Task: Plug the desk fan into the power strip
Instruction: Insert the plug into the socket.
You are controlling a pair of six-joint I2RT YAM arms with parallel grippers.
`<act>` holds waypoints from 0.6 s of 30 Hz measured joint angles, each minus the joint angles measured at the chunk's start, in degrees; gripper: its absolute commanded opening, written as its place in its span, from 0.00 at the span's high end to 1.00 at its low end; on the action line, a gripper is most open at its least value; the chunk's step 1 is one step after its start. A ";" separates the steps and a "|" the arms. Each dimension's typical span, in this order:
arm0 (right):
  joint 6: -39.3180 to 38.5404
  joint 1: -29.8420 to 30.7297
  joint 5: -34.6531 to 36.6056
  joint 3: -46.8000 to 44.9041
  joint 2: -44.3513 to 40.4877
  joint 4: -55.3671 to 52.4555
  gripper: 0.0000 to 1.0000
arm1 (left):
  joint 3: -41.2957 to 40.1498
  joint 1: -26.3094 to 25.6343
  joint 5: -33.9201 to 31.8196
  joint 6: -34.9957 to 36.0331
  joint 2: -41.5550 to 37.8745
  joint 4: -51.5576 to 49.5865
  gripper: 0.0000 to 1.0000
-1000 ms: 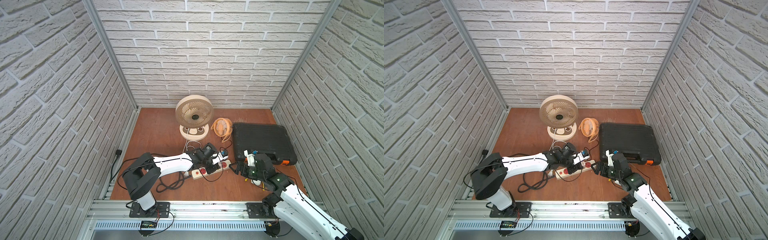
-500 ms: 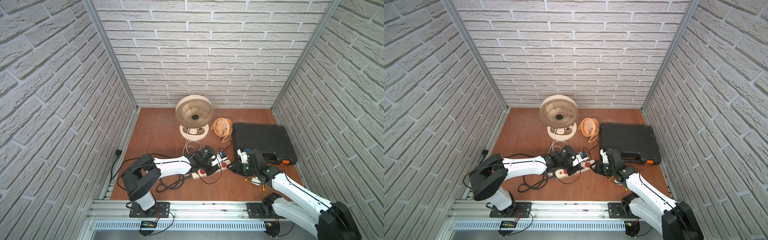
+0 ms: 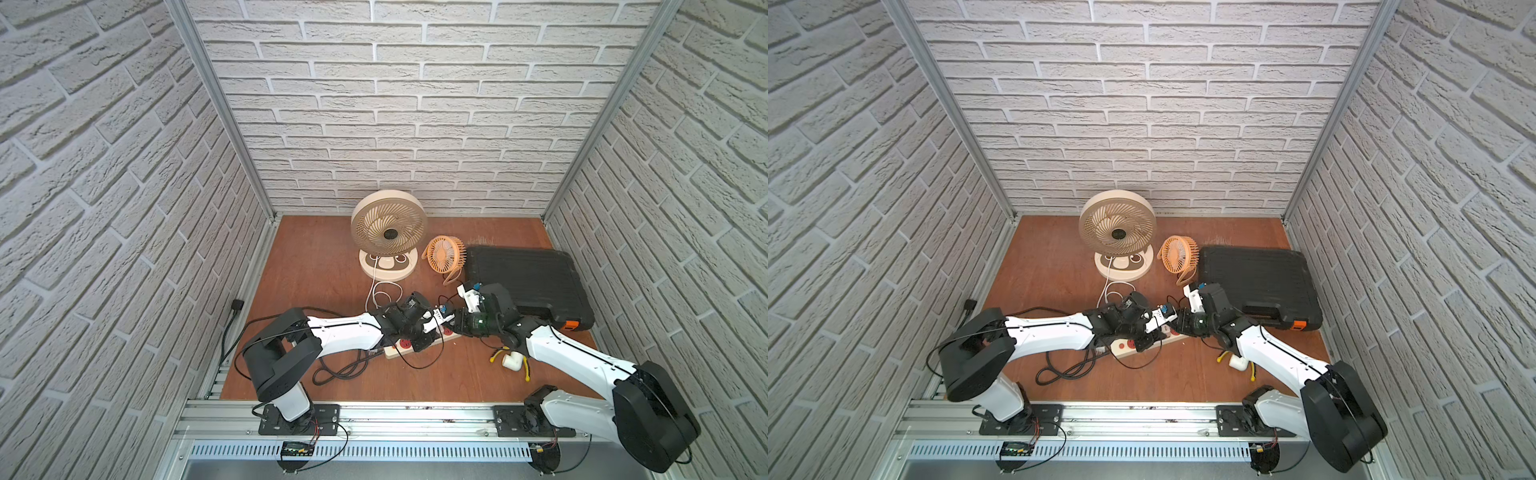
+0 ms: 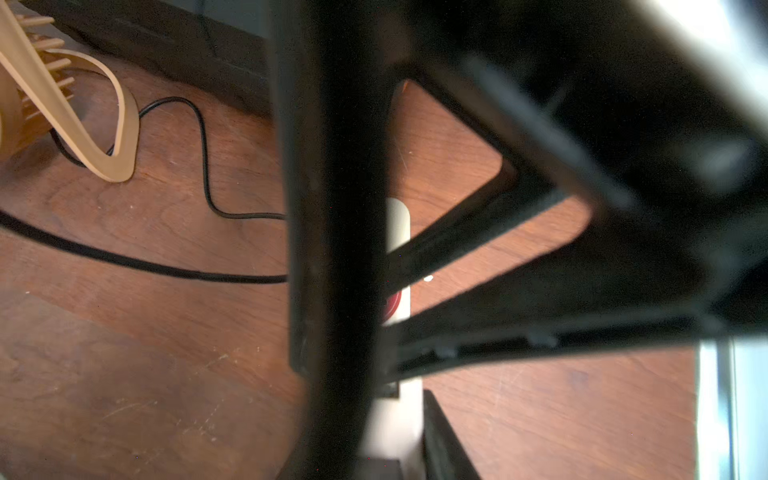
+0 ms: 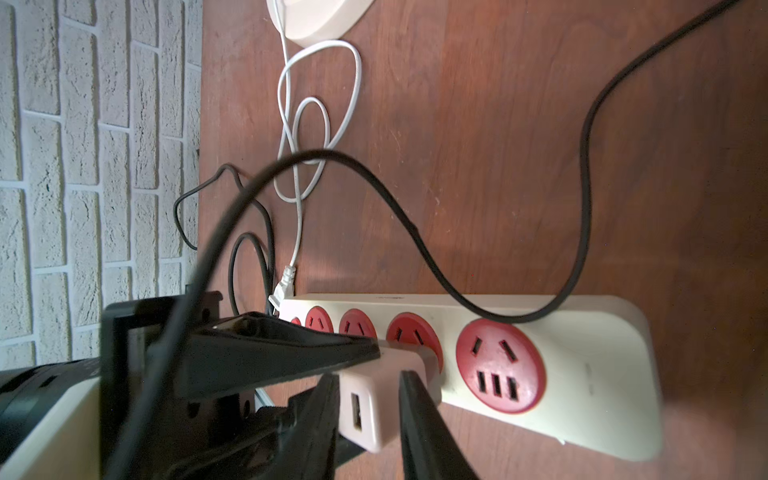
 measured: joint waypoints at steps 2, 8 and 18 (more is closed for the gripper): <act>0.07 0.85 0.04 -1.07 0.50 0.96 0.75 | 0.00 -0.15 -0.37 0.00 0.02 0.02 1.00; -0.35 2.08 2.14 -2.12 0.26 3.74 0.80 | -0.07 -0.63 -1.60 -0.85 0.96 0.24 1.00; -1.55 6.05 10.25 -3.06 -1.49 4.50 0.82 | -3.34 -1.88 -4.24 -4.92 0.81 6.43 1.00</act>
